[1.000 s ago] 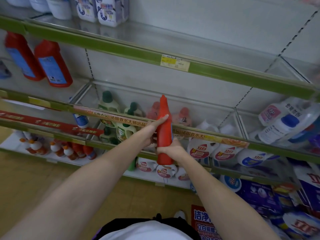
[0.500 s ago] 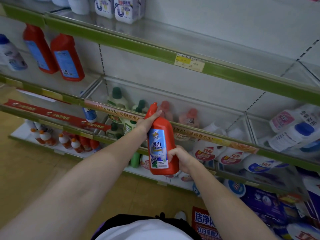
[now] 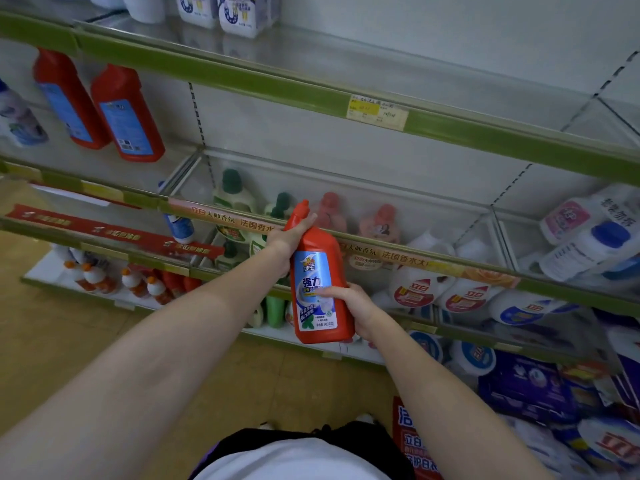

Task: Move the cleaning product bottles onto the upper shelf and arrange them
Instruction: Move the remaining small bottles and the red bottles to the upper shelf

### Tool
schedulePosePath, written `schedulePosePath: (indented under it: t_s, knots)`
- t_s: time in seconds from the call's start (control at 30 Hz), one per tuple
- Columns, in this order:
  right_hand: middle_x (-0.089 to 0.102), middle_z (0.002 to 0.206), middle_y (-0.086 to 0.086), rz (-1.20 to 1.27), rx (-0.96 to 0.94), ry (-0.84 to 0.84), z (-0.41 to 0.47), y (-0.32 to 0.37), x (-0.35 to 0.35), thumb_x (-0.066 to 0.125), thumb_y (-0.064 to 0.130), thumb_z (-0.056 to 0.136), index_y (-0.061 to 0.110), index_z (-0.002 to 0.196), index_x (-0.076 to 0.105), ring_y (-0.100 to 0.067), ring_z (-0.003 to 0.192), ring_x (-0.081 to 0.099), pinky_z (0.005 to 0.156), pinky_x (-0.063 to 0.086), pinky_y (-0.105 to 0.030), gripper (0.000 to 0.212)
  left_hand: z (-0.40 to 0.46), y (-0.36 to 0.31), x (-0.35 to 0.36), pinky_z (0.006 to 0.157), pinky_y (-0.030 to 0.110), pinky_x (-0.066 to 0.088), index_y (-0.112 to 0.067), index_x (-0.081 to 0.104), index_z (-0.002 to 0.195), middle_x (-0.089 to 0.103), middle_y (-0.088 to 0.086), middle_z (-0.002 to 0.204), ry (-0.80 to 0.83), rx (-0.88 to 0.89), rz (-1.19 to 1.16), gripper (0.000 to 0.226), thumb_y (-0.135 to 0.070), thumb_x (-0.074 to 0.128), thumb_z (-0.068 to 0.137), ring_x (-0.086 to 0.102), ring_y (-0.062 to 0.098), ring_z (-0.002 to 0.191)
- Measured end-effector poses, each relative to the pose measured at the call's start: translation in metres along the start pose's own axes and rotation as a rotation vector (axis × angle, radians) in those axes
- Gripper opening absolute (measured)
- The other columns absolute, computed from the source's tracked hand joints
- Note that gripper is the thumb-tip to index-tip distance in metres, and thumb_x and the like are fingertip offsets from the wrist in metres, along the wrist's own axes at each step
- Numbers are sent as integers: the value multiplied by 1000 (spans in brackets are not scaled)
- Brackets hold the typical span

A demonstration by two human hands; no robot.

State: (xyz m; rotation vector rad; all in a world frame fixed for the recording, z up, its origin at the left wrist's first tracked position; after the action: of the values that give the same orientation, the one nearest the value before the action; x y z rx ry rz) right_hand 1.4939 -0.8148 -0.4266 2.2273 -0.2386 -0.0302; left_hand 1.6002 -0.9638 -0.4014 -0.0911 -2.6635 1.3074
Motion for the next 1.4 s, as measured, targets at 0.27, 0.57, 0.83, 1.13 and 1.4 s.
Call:
schedulePosePath:
  t_s: [0.27, 0.57, 0.83, 1.13, 1.4]
  knots:
    - [78, 106, -9, 19, -41, -39, 3, 13, -10, 94, 59, 51, 13, 141, 45, -28, 91, 77, 75, 63, -41, 112, -10, -17, -10, 71, 37, 61, -8, 61, 118, 74, 7, 95, -75, 102, -31, 80, -62, 85, 64, 74, 23, 80]
    - [77, 102, -17, 5, -237, 128, -5, 89, 22, 92, 42, 56, 8, 117, 70, -38, 94, 75, 92, 58, -56, 73, -60, -108, -37, 76, 38, 62, -8, 63, 107, 74, 9, 98, -238, 336, -56, 73, -55, 91, 59, 74, 23, 82]
    - [76, 103, -22, 40, -463, 288, -30, 183, 100, 82, 27, 67, 5, 111, 73, -41, 93, 74, 81, 61, -47, 49, -128, -213, -89, 79, 49, 62, -10, 74, 84, 77, 7, 82, -382, 655, -83, 77, -71, 91, 40, 76, 24, 79]
    - [77, 101, -16, 100, -725, 243, -52, 285, 168, 83, 20, 76, 5, 114, 69, -39, 89, 75, 76, 62, -46, 43, -188, -320, -131, 73, 42, 63, -11, 74, 82, 77, 3, 80, -420, 875, -135, 60, -60, 91, 52, 75, 19, 74]
    - [78, 102, -3, 204, -997, -53, -70, 385, 169, 79, 39, 85, 15, 119, 65, -23, 87, 77, 73, 63, -39, 44, -204, -434, -93, 79, 46, 62, -12, 69, 85, 76, 7, 85, -184, 1097, -35, 61, -63, 87, 56, 75, 23, 80]
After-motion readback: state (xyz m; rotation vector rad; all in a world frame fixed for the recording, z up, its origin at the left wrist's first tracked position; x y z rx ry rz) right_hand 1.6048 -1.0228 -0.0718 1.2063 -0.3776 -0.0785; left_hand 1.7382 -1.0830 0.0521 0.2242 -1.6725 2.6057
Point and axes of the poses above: each hand's wrist, its own z-axis towards the middle knuckle, its own x-axis out of the palm, y = z × x, the point moved 9 cm from there along z, towards the middle knuckle
